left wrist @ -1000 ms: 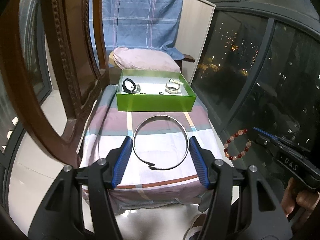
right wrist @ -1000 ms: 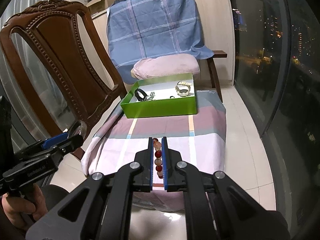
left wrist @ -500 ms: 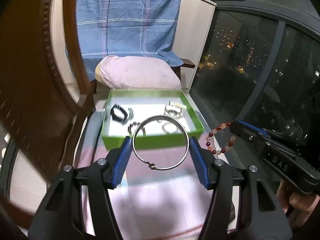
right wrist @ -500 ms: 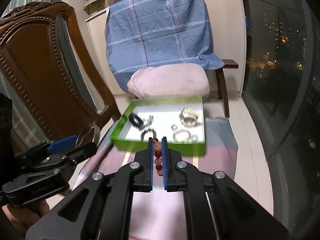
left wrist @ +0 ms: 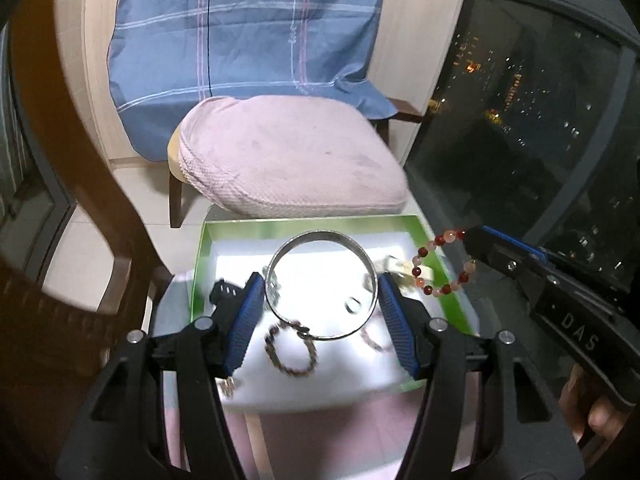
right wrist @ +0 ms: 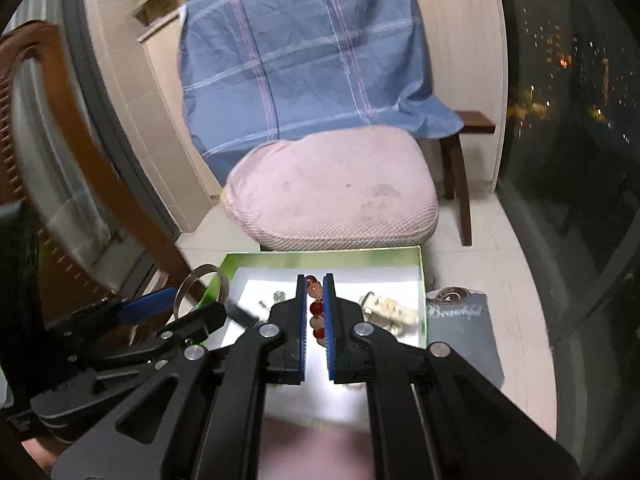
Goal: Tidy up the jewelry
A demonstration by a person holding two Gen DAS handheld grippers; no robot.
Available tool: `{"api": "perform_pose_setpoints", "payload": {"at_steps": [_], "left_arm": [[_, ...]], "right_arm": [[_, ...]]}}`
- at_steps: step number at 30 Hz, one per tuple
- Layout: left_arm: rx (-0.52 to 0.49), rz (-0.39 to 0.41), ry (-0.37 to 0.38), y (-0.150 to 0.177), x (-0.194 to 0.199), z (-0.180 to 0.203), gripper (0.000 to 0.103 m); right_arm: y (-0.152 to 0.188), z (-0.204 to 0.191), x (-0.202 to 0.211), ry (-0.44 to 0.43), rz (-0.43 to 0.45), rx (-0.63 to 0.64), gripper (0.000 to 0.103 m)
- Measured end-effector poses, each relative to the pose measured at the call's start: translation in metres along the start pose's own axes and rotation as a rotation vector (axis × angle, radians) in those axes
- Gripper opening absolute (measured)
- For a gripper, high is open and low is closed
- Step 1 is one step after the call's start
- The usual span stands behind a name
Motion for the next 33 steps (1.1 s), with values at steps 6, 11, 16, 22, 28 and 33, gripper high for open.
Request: {"api": "perform_pose_setpoints", "payload": {"at_steps": [6,11,16,22,28,33], "left_arm": [[-0.007,-0.056,0.019,-0.012,-0.038,-0.007,0.06],[-0.001,0.015,-0.011,-0.015,-0.014,-0.016,0.098],[-0.001,0.151,-0.008,0.007,0.067,-0.02,0.099],[-0.035,0.091,0.028,0.077,0.136,0.003,0.099],[-0.029,0.07,-0.06,0.156,0.18,0.026,0.099],[0.032,0.085,-0.1,0.199,0.23,0.041,0.099]], "right_arm": [[-0.018,0.002,-0.049,0.002,-0.038,-0.038,0.009],[-0.021,0.012,-0.031,0.007,0.022,-0.091,0.077],[-0.001,0.021,0.056,-0.025,0.15,-0.104,0.094],[0.071,0.008,0.141,0.013,0.165,-0.019,0.1],[0.145,0.001,0.195,0.137,0.118,-0.028,0.1],[0.176,-0.005,0.231,0.138,0.103,-0.037,0.1]]}}
Point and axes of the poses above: each gripper's, at about its wrist camera, not at the fingertips, and x roughly against the way its jaws point, z to its right, y to its underside, the point moved 3 cm from there along -x, roughly the way its jaws point, and after that the axes turned 8 degrees about -x, right-handed, at the moved point
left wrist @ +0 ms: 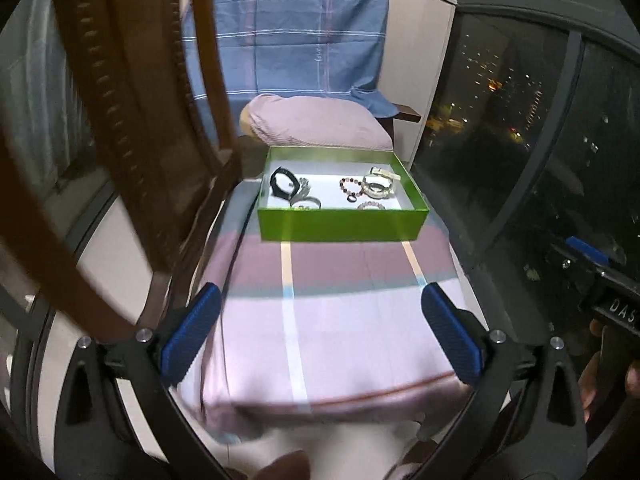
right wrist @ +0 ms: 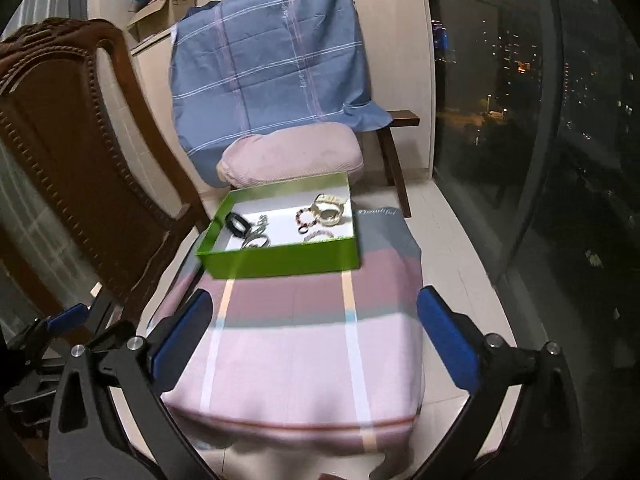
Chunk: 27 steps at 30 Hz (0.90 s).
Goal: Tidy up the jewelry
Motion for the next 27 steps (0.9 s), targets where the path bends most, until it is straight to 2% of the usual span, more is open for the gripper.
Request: {"api": "perform_pose_setpoints", "payload": {"at_steps": [5,8,12,19,27], "left_arm": [[0.003,-0.016,0.006,0.013,0.029,0.008,0.099],[-0.005,-0.004,-0.022,0.013,0.043,0.01,0.099],[-0.002,0.01,-0.019,0.009,0.056,0.01,0.099],[0.031,0.013,0.015,0.007,0.059,0.008,0.099],[0.044,0.021,-0.008,0.006,0.062,0.004,0.099]], "right_arm": [[0.012,-0.005,0.03,-0.001,0.019,0.015,0.1],[0.014,-0.007,0.042,-0.005,0.033,0.018,0.1],[0.016,-0.009,0.049,-0.01,0.041,0.026,0.1],[0.022,-0.019,0.058,-0.013,0.048,0.056,0.1],[0.024,-0.025,0.057,-0.015,0.049,0.062,0.1]]}}
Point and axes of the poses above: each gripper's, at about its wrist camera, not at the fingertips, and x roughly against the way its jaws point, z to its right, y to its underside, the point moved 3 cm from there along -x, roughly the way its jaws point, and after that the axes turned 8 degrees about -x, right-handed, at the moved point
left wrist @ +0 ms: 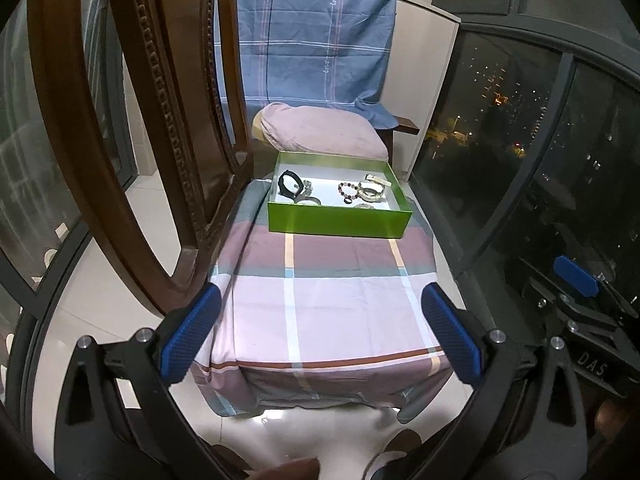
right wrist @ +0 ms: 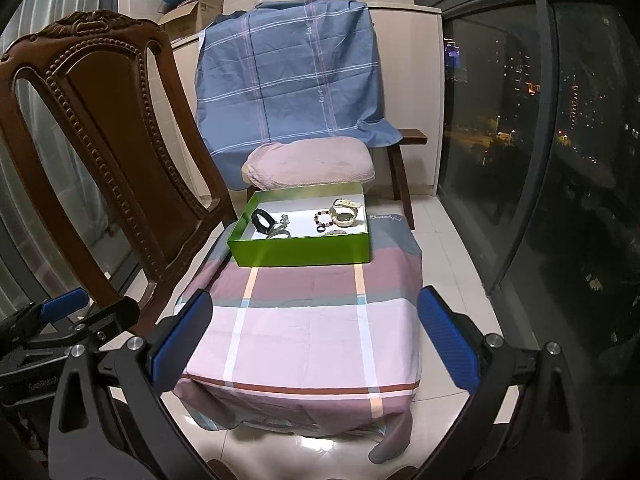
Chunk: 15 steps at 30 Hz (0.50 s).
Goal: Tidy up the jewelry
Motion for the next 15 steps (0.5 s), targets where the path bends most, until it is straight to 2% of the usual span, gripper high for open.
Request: {"api": "perform_pose_setpoints", "payload": {"at_steps": [15], "left_arm": [[-0.034,0.02,-0.035,-0.0056,0.0028,0.0005,0.099]], "right_arm": [[-0.0015,0.0039,0.0024,0.008,0.005,-0.002,0.1]]}}
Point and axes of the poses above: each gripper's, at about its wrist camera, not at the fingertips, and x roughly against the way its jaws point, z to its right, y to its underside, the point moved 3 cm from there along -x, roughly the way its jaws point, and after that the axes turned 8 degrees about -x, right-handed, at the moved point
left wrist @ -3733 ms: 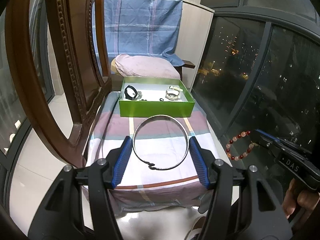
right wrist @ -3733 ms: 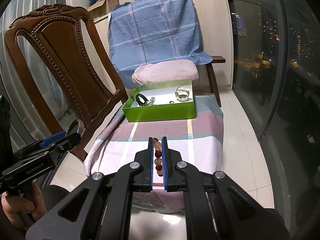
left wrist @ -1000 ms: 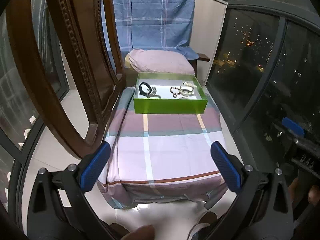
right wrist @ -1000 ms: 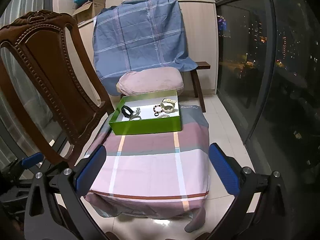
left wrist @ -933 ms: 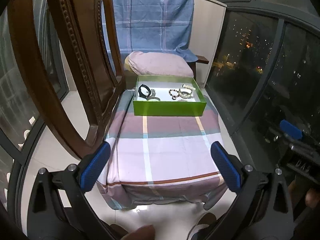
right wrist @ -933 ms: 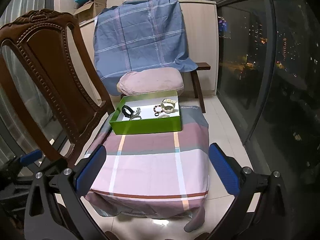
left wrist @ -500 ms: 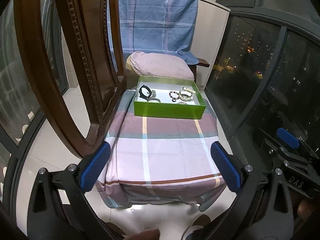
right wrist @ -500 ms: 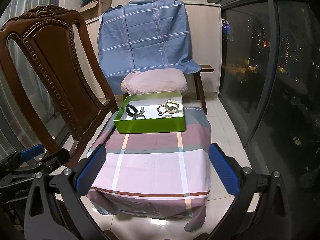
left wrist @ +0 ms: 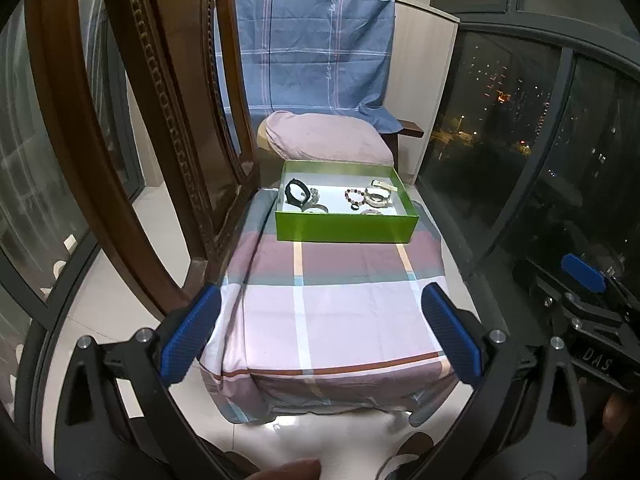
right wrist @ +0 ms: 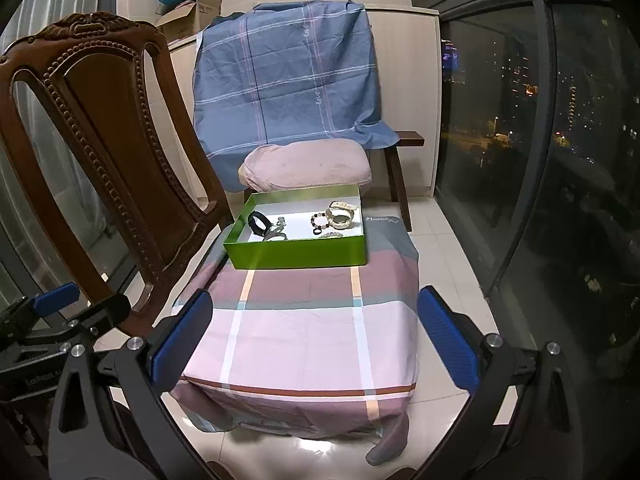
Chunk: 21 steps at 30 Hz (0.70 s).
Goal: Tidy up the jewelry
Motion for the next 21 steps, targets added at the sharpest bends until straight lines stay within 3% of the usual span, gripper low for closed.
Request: {"api": "perform_pose_setpoints", "payload": {"at_steps": [21], "left_arm": [[-0.034,0.019,-0.014,-0.0052,0.0033,0.0096,0.099]], "right_arm": [[-0.0027,0.0087,0.0027,0.01,0.009,-0.011,0.1]]}}
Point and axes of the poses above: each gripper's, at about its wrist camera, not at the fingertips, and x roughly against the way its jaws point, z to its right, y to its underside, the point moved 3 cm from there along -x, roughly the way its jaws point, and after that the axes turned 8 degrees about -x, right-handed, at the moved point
